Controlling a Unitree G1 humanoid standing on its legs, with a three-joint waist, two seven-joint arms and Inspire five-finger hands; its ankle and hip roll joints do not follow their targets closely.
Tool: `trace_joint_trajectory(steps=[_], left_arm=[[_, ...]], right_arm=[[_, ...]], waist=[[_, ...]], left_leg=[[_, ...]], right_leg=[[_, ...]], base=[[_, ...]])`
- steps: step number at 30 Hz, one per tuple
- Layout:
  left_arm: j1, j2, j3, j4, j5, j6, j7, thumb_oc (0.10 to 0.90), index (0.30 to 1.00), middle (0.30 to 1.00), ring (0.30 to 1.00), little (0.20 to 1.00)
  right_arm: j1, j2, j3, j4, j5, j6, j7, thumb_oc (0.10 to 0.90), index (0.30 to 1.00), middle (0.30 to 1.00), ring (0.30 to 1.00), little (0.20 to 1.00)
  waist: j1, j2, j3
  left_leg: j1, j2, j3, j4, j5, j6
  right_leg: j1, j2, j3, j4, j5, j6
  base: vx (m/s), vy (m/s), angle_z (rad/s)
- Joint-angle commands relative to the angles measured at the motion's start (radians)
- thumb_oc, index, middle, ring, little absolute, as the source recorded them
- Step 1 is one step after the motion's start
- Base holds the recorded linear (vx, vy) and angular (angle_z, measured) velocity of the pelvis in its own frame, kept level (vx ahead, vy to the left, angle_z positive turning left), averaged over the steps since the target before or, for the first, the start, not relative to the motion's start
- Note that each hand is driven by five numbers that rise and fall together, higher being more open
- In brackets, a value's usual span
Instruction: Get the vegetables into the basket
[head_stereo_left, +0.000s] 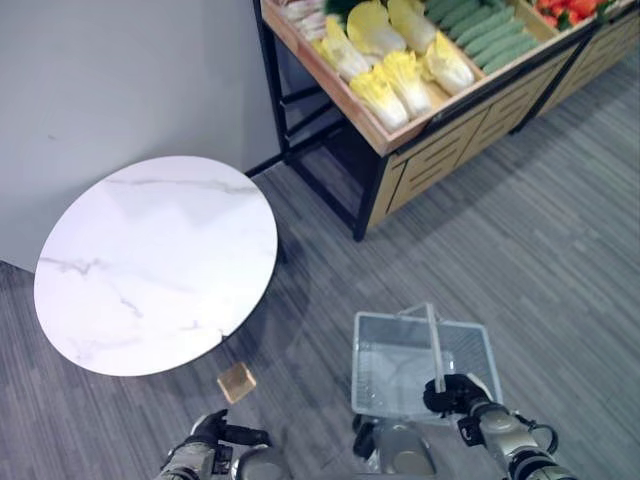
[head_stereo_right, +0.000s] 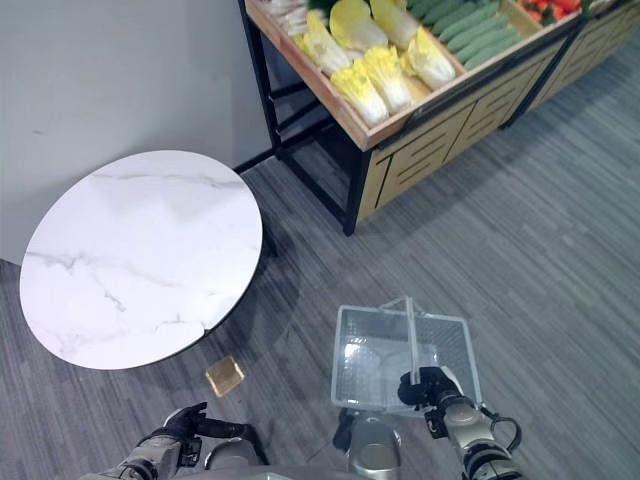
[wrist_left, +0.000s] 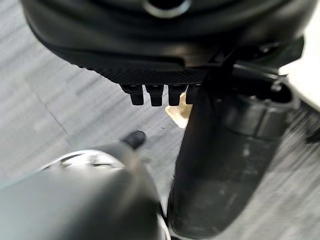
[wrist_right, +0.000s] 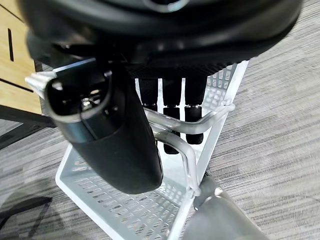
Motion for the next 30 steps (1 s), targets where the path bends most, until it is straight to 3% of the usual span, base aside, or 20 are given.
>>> trace_joint_trajectory(steps=[1, 3, 4, 5, 6, 9, 10, 11, 14, 17, 21, 23, 26, 28, 30], left_arm=[[-0.001, 0.041, 0.002, -0.004, -0.022, -0.008, 0.011, 0.900, 1.000, 1.000, 1.000, 1.000], [0.007, 0.040, 0.005, 0.001, -0.039, -0.011, 0.010, 0.900, 1.000, 1.000, 1.000, 1.000], [0.007, 0.040, 0.005, 0.001, -0.039, -0.011, 0.010, 0.900, 1.000, 1.000, 1.000, 1.000], [0.013, 0.042, 0.006, 0.004, -0.041, -0.014, 0.010, 0.900, 1.000, 1.000, 1.000, 1.000], [0.016, 0.042, 0.005, 0.005, -0.045, -0.016, 0.011, 0.900, 1.000, 1.000, 1.000, 1.000], [0.022, 0.031, 0.003, 0.004, -0.058, -0.021, 0.010, 0.900, 1.000, 1.000, 1.000, 1.000], [0.025, 0.023, 0.003, 0.004, -0.060, -0.020, 0.008, 0.900, 1.000, 1.000, 1.000, 1.000], [0.026, 0.023, 0.003, 0.004, -0.060, -0.020, 0.008, 0.900, 1.000, 1.000, 1.000, 1.000], [0.035, 0.006, -0.010, 0.009, -0.047, -0.018, 0.002, 0.900, 1.000, 1.000, 1.000, 1.000], [0.038, 0.009, -0.015, 0.008, -0.037, -0.016, 0.000, 0.900, 1.000, 1.000, 1.000, 1.000], [0.021, 0.024, -0.036, -0.009, -0.005, -0.018, 0.006, 0.900, 1.000, 1.000, 1.000, 1.000], [0.012, 0.032, -0.037, -0.017, 0.002, -0.021, 0.010, 0.900, 1.000, 1.000, 1.000, 1.000], [0.008, 0.041, -0.032, -0.021, 0.001, -0.021, 0.014, 0.900, 1.000, 1.000, 1.000, 1.000], [0.011, 0.056, -0.019, -0.021, 0.012, -0.021, 0.019, 0.900, 1.000, 1.000, 1.000, 1.000], [0.016, 0.057, -0.016, -0.018, 0.014, -0.016, 0.020, 0.900, 1.000, 1.000, 1.000, 1.000]], right_arm=[[-0.020, -0.037, -0.005, -0.007, 0.015, -0.041, -0.007, 0.400, 0.300, 0.300, 0.300, 0.300], [-0.020, -0.038, 0.003, -0.011, 0.022, -0.042, -0.011, 0.400, 0.300, 0.300, 0.300, 0.300], [-0.020, -0.038, 0.003, -0.011, 0.022, -0.042, -0.011, 0.400, 0.300, 0.300, 0.300, 0.300], [-0.022, -0.035, 0.010, -0.010, 0.024, -0.044, -0.009, 0.400, 0.300, 0.300, 0.300, 0.300], [-0.024, -0.035, 0.012, -0.011, 0.026, -0.046, -0.010, 0.400, 0.300, 0.300, 0.300, 0.300], [-0.031, -0.038, 0.020, -0.021, 0.029, -0.043, -0.005, 0.400, 0.300, 0.300, 0.300, 0.300], [-0.034, -0.038, 0.022, -0.027, 0.027, -0.041, -0.001, 0.400, 0.300, 0.300, 0.300, 0.300], [-0.033, -0.038, 0.022, -0.028, 0.027, -0.040, -0.001, 0.400, 0.300, 0.300, 0.300, 0.300], [-0.034, -0.024, 0.004, -0.027, 0.027, -0.031, -0.005, 0.400, 0.300, 0.300, 0.300, 0.300], [-0.037, -0.015, -0.004, -0.033, 0.026, -0.025, -0.003, 0.400, 0.300, 0.300, 0.300, 0.300], [-0.048, 0.000, -0.019, -0.046, 0.030, -0.020, -0.004, 0.400, 0.300, 0.300, 0.300, 0.300], [-0.061, 0.004, -0.021, -0.047, 0.032, -0.021, -0.007, 0.400, 0.300, 0.300, 0.300, 0.300], [-0.074, 0.006, -0.013, -0.055, 0.024, -0.021, -0.005, 0.400, 0.300, 0.300, 0.300, 0.300], [-0.085, 0.016, 0.001, -0.054, 0.009, -0.020, -0.005, 0.400, 0.300, 0.300, 0.300, 0.300], [-0.088, 0.022, 0.010, -0.048, 0.005, -0.018, -0.003, 0.400, 0.300, 0.300, 0.300, 0.300]], waist=[[-0.004, -0.060, -0.002], [0.022, -0.064, -0.010], [0.022, -0.063, -0.010], [0.040, -0.062, -0.011], [0.047, -0.059, -0.012], [0.067, -0.046, -0.018], [0.062, -0.040, -0.023], [0.063, -0.040, -0.023], [0.051, -0.034, -0.043], [0.047, -0.036, -0.046], [0.027, -0.041, -0.033], [0.020, -0.041, -0.023], [0.018, -0.043, -0.011], [0.031, -0.030, -0.004], [0.037, -0.012, -0.008]], left_leg=[[-0.053, -0.053, -0.038, -0.078, -0.015, 0.024], [-0.096, -0.013, -0.109, -0.186, 0.050, 0.011], [-0.094, -0.012, -0.108, -0.189, 0.052, 0.011], [-0.096, -0.011, -0.184, -0.233, 0.076, 0.009], [-0.093, -0.014, -0.217, -0.247, 0.082, 0.006], [-0.087, -0.054, -0.354, -0.245, 0.051, 0.011], [-0.085, -0.075, -0.362, -0.212, 0.016, 0.021], [-0.085, -0.075, -0.360, -0.209, 0.013, 0.021], [-0.061, -0.143, -0.299, -0.157, -0.059, 0.056], [-0.046, -0.170, -0.260, -0.137, -0.087, 0.074], [-0.045, -0.236, -0.188, -0.074, -0.152, 0.114], [-0.044, -0.246, -0.159, -0.064, -0.165, 0.125], [-0.032, -0.252, -0.123, -0.070, -0.170, 0.135], [-0.007, -0.233, -0.069, -0.111, -0.146, 0.139], [0.004, -0.217, -0.048, -0.151, -0.117, 0.138]], right_leg=[[0.011, -0.034, 0.075, 0.024, -0.032, 0.123], [0.024, -0.026, 0.113, 0.019, -0.044, 0.136], [0.024, -0.026, 0.113, 0.019, -0.045, 0.136], [0.042, -0.015, 0.148, 0.017, -0.057, 0.135], [0.050, -0.012, 0.167, 0.019, -0.063, 0.136], [0.058, -0.019, 0.239, 0.019, -0.063, 0.143], [0.061, -0.036, 0.265, 0.021, -0.055, 0.150], [0.061, -0.037, 0.267, 0.021, -0.054, 0.150], [0.073, -0.106, 0.325, 0.011, -0.017, 0.186], [0.064, -0.136, 0.360, 0.023, -0.005, 0.202], [0.002, -0.208, 0.429, 0.044, 0.055, 0.238], [-0.026, -0.218, 0.446, 0.042, 0.084, 0.248], [-0.057, -0.222, 0.453, 0.045, 0.125, 0.258], [-0.077, -0.228, 0.378, 0.056, 0.139, 0.262], [-0.067, -0.228, 0.347, 0.077, 0.123, 0.257]], base=[[0.08, 0.090, -0.09], [0.16, 0.100, -0.25], [0.20, 0.106, -0.59], [0.19, 0.101, -0.64], [0.24, 0.170, -1.04], [0.12, 0.219, -0.79], [0.06, 0.197, -0.61], [0.07, 0.316, -0.82], [0.07, 0.336, -0.47], [0.02, 0.252, -0.59], [-0.05, 0.302, -0.48], [-0.08, 0.219, -0.51], [-0.10, 0.148, -0.55], [-0.13, 0.103, -0.89], [-0.10, 0.050, -1.17]])
